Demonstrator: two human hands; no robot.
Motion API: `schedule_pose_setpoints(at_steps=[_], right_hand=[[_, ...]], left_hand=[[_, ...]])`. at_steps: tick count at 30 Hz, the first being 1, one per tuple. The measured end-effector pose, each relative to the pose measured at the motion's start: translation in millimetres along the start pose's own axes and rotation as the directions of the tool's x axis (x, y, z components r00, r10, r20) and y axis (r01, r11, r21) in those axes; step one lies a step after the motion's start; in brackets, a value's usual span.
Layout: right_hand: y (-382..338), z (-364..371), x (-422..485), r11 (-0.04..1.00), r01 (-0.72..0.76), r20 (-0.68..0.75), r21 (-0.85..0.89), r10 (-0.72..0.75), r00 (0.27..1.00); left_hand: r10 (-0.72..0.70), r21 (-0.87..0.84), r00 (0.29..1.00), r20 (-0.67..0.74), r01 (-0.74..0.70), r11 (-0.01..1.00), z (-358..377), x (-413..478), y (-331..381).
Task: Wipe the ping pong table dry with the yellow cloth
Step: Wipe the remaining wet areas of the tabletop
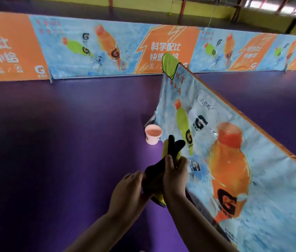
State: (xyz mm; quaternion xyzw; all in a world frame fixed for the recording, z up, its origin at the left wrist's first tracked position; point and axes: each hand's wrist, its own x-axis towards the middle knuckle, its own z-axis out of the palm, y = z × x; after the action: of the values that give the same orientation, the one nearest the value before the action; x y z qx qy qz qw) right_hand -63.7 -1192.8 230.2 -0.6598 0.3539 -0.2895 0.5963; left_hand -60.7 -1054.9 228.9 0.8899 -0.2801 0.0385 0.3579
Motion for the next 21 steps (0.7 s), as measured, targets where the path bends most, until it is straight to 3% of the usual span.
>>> schedule_pose_setpoints(at_steps=[3, 9, 12, 14, 16, 18, 21], right_hand=[[-6.8, 40.3, 58.7, 1.0, -0.03, 0.048, -0.002, 0.03, 0.998], [-1.7, 111.1, 132.8, 0.986, -0.167, 0.183, -0.01, 0.166, 0.969], [4.8, 143.6, 171.3, 0.982, -0.008, 0.169, -0.187, 0.04, 0.985], [-1.3, 165.2, 194.2, 0.935, 0.219, 0.257, -0.279, -0.147, 0.955], [-12.6, 192.0, 214.9, 0.894, 0.367, 0.421, -0.258, -0.237, 0.875], [-28.6, 222.0, 236.2, 0.867, 0.426, 0.536, -0.259, -0.237, 0.81], [-51.3, 263.8, 270.0, 0.839, 0.421, 0.536, -0.345, -0.192, 0.822]], left_hand=[[-0.007, 0.036, 0.999, -0.051, 0.009, 0.999, 1.7, 62.9, -16.3], [-0.139, -0.05, 0.973, -0.187, 0.132, 0.99, -11.3, 178.5, -62.0], [-0.102, -0.021, 0.976, -0.191, 0.1, 0.995, -12.0, 243.3, -91.6], [-0.031, -0.039, 0.992, -0.121, 0.026, 0.999, -12.3, 287.2, -112.6], [0.063, -0.077, 0.997, 0.035, -0.06, 0.995, -13.2, 329.7, -135.7], [0.18, -0.116, 0.969, 0.171, -0.162, 0.98, -15.5, 373.2, -159.0], [0.221, -0.186, 0.93, 0.294, -0.172, 0.967, -26.5, 431.4, -184.7]])
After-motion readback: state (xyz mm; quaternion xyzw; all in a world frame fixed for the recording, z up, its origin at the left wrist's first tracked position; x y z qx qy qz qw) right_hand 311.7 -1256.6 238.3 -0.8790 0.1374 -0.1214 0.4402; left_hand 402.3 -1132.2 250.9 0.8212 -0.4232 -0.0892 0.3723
